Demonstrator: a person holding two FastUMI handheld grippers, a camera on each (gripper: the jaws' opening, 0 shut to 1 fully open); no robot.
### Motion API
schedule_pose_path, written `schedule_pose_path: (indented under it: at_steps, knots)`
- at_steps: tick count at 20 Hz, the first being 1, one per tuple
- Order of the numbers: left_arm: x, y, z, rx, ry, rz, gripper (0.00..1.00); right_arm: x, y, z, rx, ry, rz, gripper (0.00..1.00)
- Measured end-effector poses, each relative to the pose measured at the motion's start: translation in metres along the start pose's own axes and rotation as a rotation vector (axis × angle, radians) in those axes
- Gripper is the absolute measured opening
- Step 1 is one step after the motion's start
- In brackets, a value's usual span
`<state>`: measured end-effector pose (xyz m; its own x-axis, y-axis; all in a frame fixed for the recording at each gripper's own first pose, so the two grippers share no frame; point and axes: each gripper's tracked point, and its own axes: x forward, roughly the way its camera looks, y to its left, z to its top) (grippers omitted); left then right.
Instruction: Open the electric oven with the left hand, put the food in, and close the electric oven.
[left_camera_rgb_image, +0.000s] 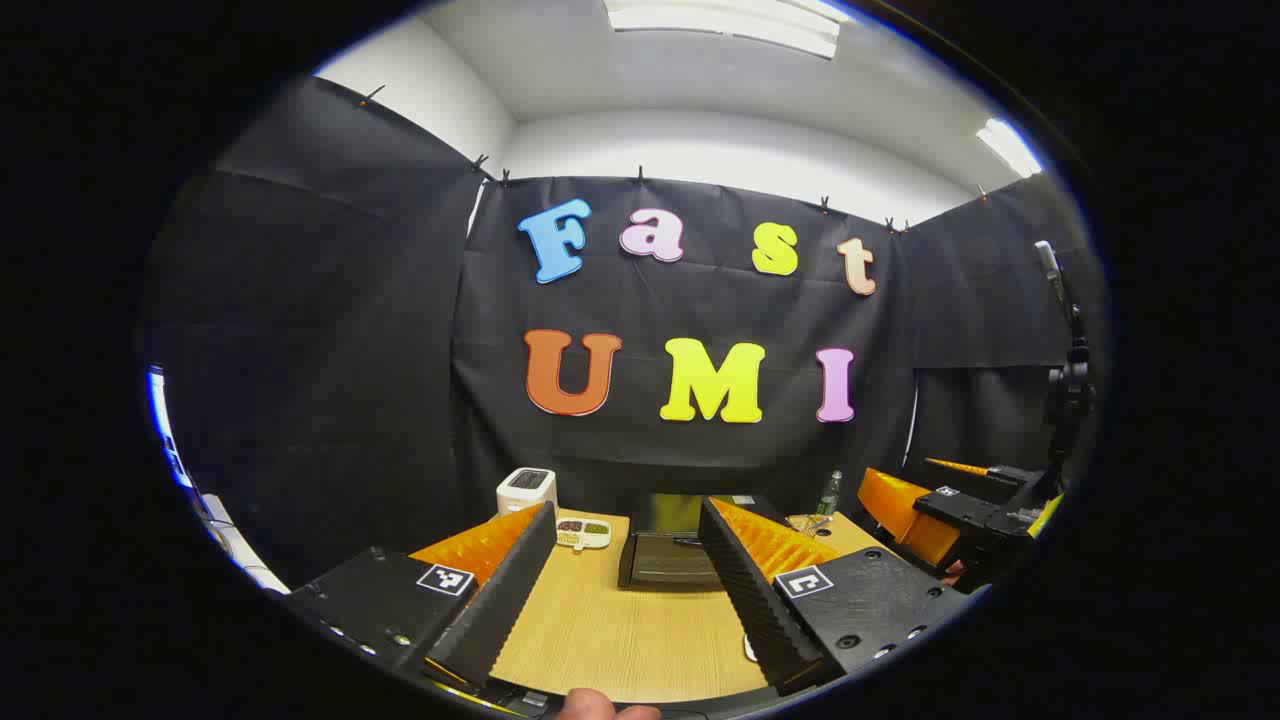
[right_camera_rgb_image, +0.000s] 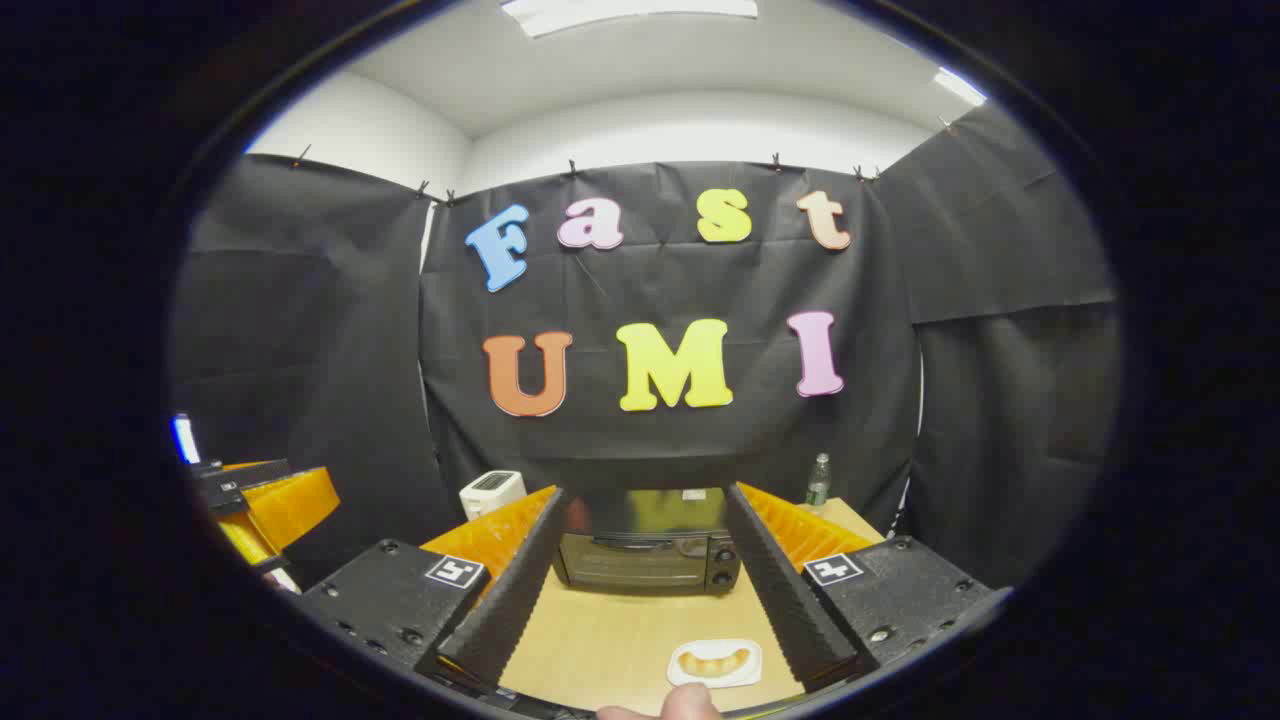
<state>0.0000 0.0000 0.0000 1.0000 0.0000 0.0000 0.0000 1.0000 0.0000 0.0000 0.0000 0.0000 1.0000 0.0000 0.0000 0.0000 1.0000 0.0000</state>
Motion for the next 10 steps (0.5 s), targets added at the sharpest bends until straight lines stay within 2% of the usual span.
schedule_pose_path:
  at_steps: [10]
  knots:
    - [0.0058, -0.0073, -0.0019, -0.011, 0.009, -0.007, 0.94, 0.0077, -0.0064, -0.0038, 0.001, 0.01, -0.016, 0.98]
